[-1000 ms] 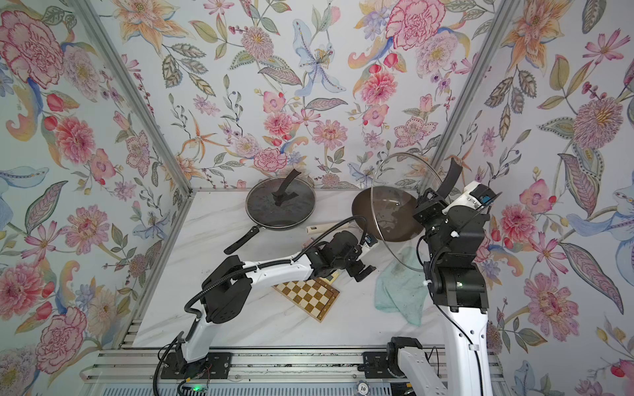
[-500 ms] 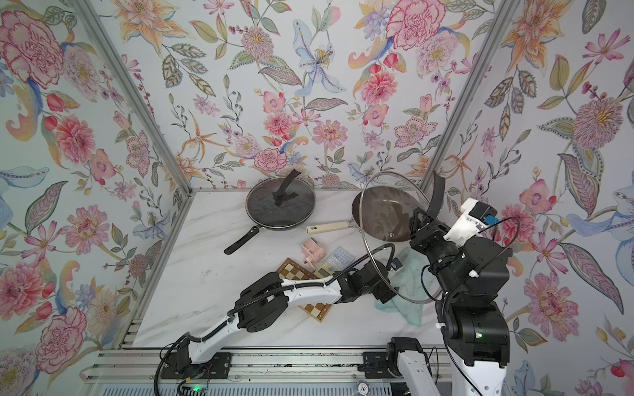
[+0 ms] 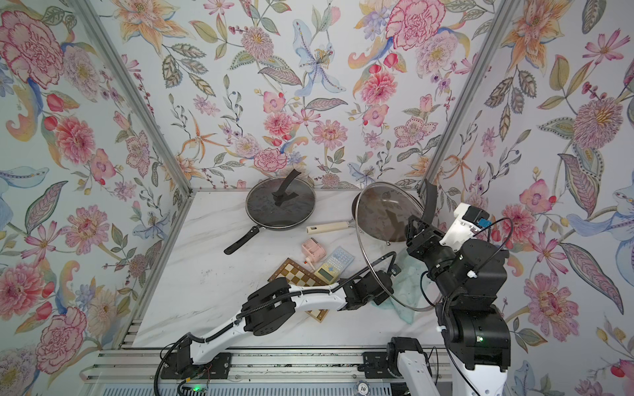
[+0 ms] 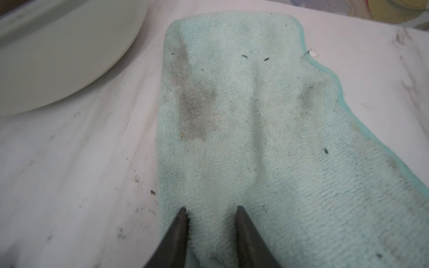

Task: Wipe the pot lid with a cloth
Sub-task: Move the cleaning item to the center of the board.

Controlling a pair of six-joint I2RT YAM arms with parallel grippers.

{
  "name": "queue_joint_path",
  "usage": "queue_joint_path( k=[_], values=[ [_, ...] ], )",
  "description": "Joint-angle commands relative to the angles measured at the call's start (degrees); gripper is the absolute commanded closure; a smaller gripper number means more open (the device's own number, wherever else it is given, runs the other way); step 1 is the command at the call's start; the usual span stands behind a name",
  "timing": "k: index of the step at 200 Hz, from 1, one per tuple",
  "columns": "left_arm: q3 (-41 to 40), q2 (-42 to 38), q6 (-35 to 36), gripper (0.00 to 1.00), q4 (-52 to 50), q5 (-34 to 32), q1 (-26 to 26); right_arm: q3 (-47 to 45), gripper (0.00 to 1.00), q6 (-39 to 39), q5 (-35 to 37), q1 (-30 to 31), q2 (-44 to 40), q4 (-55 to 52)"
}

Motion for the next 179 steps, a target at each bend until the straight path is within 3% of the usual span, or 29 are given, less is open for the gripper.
queue_joint_path(
  k=[1,15,30,66,97,111,135,179],
  values=[
    [-1.8,-1.0,-0.5,0.82,-4.0,-4.6,-0.1,2.4,0.98,-0.5,0.4,0.0,-0.6,7.8],
    [-4.5,-3.6,-1.2,0.88,-4.1,-5.3,0.3,2.0,0.99,-0.4,1.1,0.0,-0.4,7.9],
    [-8.5,-7.3,-2.5,1.0,-3.8,-6.0,1.2,1.3,0.99,-0.4,1.6,0.0,-0.4,8.6],
    [-19.4,-19.0,-2.3,1.0,-2.3,-6.6,3.8,-1.0,0.99,-0.1,3.0,0.0,-0.3,12.4],
    [-23.2,-25.3,2.4,1.0,-5.3,-3.5,4.6,-3.2,0.99,0.5,4.3,0.0,-0.6,16.3],
    [-23.3,-26.0,3.4,0.74,-8.5,-2.0,4.6,-4.1,0.99,0.6,5.4,0.1,-1.0,17.4],
    [-25.3,-27.3,5.4,0.39,-8.5,2.9,4.7,-4.9,0.99,0.1,7.5,0.0,-1.8,17.6],
    [-22.6,-23.7,5.9,0.14,-4.5,10.4,8.1,-5.0,0.99,0.0,9.6,0.0,-2.8,17.1]
  ],
)
